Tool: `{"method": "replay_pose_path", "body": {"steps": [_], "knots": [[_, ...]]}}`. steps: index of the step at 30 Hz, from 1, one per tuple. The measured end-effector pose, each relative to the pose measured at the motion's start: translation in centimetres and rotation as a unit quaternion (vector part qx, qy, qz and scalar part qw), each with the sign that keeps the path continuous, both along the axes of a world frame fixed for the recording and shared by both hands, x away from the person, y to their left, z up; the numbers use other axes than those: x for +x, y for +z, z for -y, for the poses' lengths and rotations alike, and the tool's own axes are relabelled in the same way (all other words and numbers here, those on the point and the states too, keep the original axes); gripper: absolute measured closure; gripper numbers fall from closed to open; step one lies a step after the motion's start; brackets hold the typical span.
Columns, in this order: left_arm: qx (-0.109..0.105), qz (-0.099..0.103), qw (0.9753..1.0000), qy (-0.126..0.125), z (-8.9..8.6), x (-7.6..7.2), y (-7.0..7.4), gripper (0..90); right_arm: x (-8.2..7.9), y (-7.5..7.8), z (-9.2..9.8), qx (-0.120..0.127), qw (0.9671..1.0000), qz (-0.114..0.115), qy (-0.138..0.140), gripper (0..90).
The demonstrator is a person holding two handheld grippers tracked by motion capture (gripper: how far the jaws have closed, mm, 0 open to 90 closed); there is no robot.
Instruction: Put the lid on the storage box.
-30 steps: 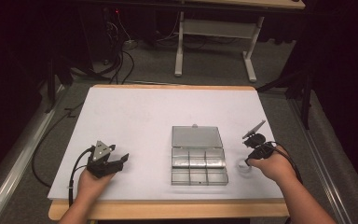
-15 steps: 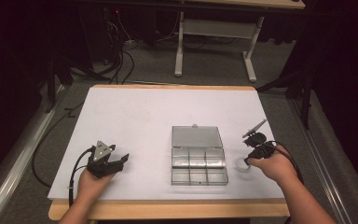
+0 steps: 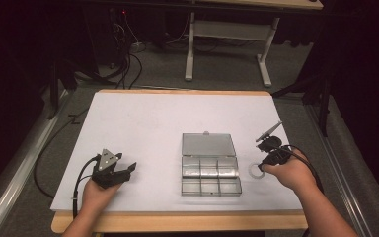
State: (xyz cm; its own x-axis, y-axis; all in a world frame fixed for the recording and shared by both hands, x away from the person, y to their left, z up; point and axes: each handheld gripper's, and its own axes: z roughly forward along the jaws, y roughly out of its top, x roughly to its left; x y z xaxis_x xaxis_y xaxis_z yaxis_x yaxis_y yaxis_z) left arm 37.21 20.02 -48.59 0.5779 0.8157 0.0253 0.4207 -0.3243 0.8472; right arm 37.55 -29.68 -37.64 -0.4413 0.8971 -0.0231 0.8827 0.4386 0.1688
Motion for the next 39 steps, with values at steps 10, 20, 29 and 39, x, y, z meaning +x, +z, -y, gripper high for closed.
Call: {"method": "replay_pose_path", "body": {"steps": [10, 20, 29, 39], "knots": [[0.001, 0.0, 1.0, 0.0, 0.1, 0.0, 0.0, 33.4, -0.2, 1.0, -0.7, 0.002, 0.9999, 0.005, 0.009, 83.1], [0.0, 0.001, 1.0, -0.001, 0.1, 0.0, 0.0, 33.3, -0.2, 1.4, -1.9, 0.006, 0.9998, 0.006, 0.02, 83.1], [0.001, 0.001, 1.0, 0.0, 0.1, 0.0, 0.0, 33.3, -0.3, 1.6, -3.3, 0.008, 0.9994, 0.006, 0.034, 83.0], [-0.001, 0.0, 1.0, 0.001, 0.0, 0.0, 0.0, 33.1, -0.4, 1.3, -5.0, 0.009, 0.9982, 0.004, 0.059, 83.1]]}}
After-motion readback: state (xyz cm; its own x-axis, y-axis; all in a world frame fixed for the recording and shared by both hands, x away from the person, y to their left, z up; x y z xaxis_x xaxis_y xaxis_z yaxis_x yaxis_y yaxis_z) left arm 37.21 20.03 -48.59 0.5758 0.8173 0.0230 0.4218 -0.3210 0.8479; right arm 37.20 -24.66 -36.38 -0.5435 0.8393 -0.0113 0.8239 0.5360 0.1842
